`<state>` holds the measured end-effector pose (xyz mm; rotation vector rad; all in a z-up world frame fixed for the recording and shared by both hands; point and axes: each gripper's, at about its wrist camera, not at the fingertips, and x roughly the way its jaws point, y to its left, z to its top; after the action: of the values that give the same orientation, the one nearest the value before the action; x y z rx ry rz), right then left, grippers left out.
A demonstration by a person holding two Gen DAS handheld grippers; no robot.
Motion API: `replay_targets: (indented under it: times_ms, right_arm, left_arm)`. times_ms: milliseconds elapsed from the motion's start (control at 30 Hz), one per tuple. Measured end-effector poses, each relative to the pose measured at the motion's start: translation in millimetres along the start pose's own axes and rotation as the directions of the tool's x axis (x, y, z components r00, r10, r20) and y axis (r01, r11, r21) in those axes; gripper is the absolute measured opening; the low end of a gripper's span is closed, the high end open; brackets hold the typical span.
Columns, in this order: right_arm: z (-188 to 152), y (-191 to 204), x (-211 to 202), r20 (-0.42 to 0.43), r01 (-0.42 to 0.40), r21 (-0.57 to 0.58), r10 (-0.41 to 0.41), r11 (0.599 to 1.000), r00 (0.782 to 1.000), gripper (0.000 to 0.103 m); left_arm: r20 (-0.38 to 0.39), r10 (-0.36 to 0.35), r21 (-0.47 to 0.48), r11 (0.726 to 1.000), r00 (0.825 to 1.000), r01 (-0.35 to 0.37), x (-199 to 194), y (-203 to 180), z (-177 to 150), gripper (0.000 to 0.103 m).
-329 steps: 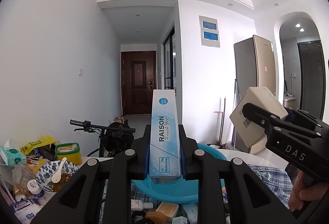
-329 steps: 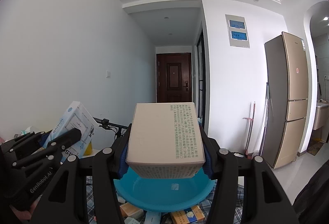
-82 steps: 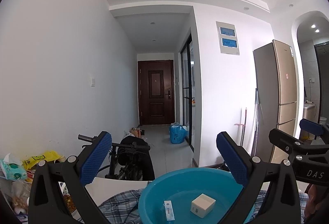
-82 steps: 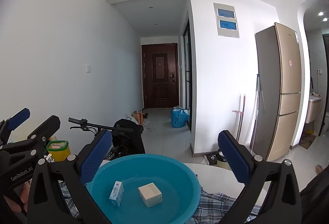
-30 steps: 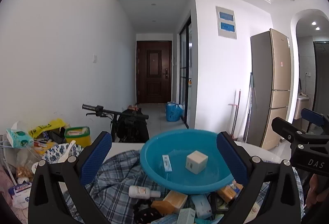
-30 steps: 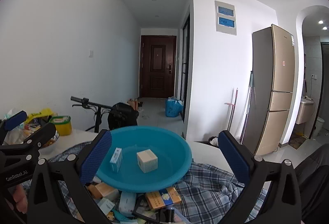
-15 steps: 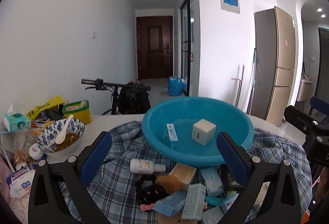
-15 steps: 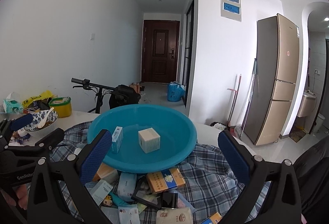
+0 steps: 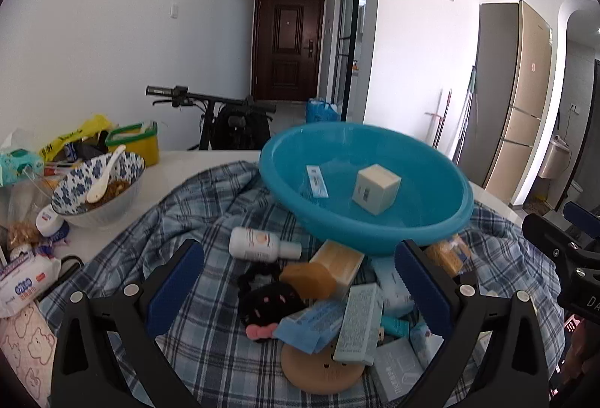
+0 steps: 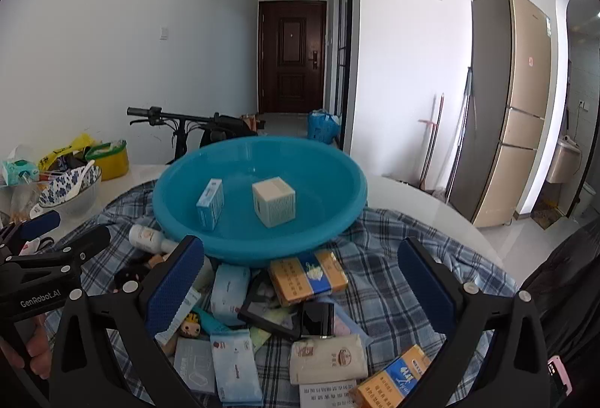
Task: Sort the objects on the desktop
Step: 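Lower both open tools toward the pile of boxes beside the basin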
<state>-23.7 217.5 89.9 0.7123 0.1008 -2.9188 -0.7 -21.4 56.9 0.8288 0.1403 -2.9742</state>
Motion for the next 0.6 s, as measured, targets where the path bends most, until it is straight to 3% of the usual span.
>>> replay_targets:
  times_ms: [600]
  right_arm:
    - [-55, -9, 29, -0.175, -0.017, 0.063, 0.028, 0.998, 0.984, 0.103]
  left_arm:
    - [-0.169, -0.001, 0.034, 0.999, 0.986, 0.007, 28, -3, -51, 0.103]
